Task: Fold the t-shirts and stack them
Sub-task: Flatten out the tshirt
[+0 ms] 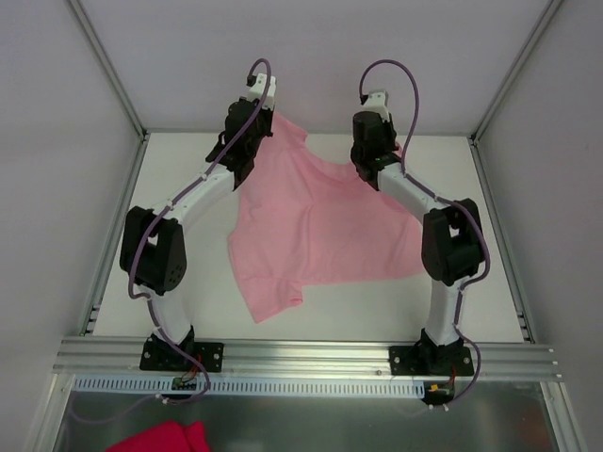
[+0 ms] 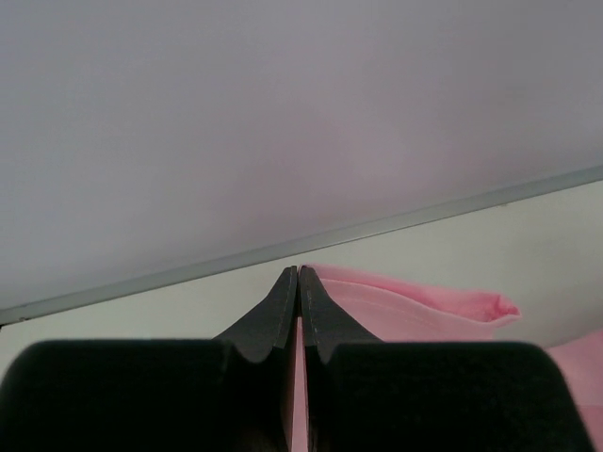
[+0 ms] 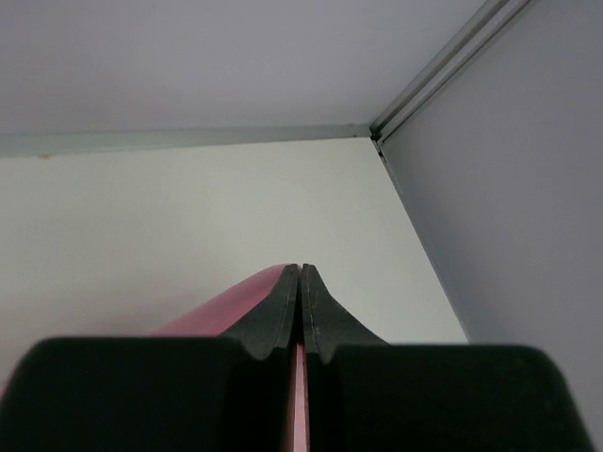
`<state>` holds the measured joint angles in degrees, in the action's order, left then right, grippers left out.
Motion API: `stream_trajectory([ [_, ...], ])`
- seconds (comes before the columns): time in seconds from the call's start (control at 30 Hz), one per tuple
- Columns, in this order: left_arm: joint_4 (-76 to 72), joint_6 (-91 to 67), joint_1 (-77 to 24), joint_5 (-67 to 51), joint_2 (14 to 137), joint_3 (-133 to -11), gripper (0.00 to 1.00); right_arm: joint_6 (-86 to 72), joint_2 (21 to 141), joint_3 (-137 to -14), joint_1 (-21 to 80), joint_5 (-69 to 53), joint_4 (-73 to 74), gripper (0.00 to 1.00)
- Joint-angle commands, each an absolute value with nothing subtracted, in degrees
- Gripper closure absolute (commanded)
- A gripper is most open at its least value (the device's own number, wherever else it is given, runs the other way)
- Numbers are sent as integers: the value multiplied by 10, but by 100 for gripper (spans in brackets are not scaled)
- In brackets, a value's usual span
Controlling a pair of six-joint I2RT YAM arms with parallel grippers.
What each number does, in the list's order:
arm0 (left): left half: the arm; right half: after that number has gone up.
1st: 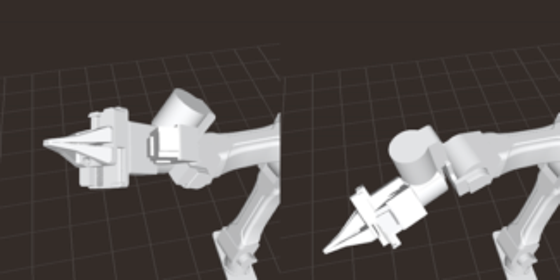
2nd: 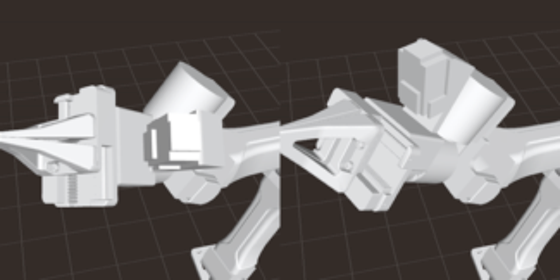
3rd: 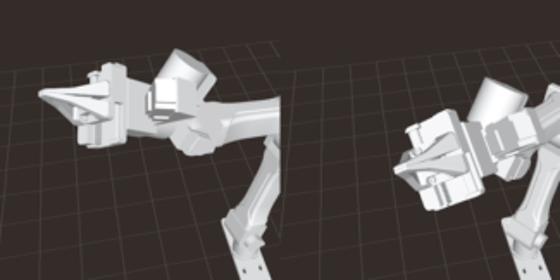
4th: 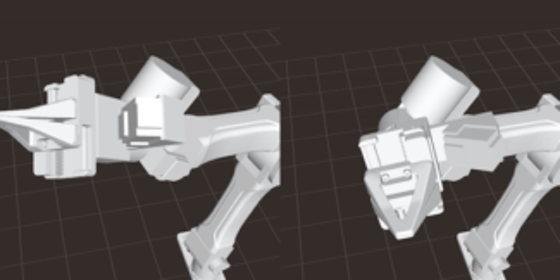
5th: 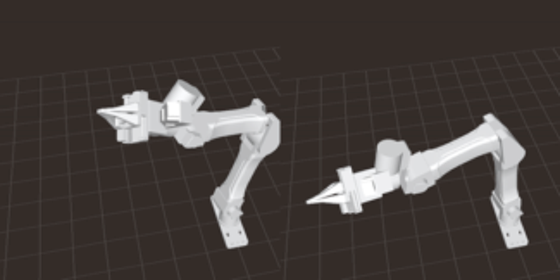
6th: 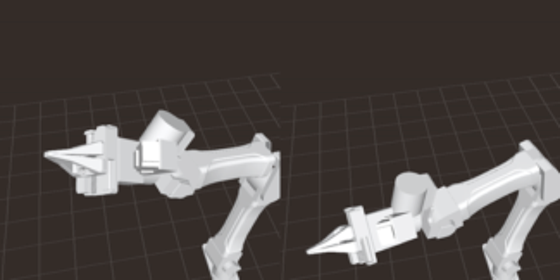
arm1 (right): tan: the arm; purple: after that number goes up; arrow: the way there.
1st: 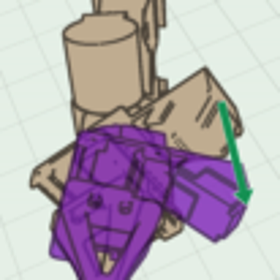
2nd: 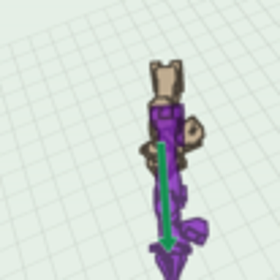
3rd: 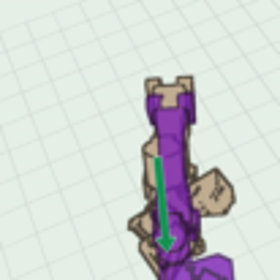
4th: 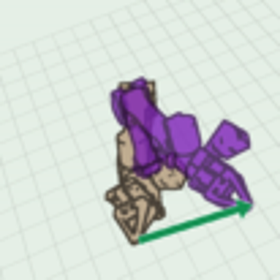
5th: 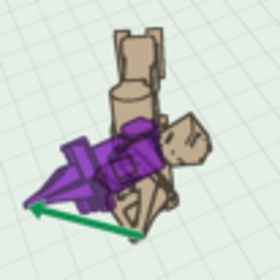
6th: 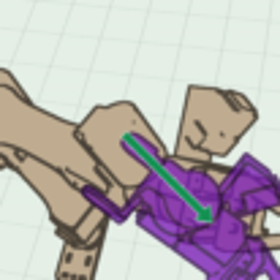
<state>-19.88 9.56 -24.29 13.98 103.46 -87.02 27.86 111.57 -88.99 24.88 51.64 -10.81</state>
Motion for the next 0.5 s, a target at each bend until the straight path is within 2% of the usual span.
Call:
stream_trajectory([
  [0.0, -239, 75, -226, 156, 1070, -920, 100, 313, 1155, -970, 237, 539, -178, 99],
  [0.13, -249, 66, -214, 170, 1110, -949, 100, 356, 1202, -1006, 230, 533, -228, 99],
  [0.47, -242, 52, -197, 175, 1182, -993, 100, 405, 1299, -1096, 218, 533, -222, 99],
])
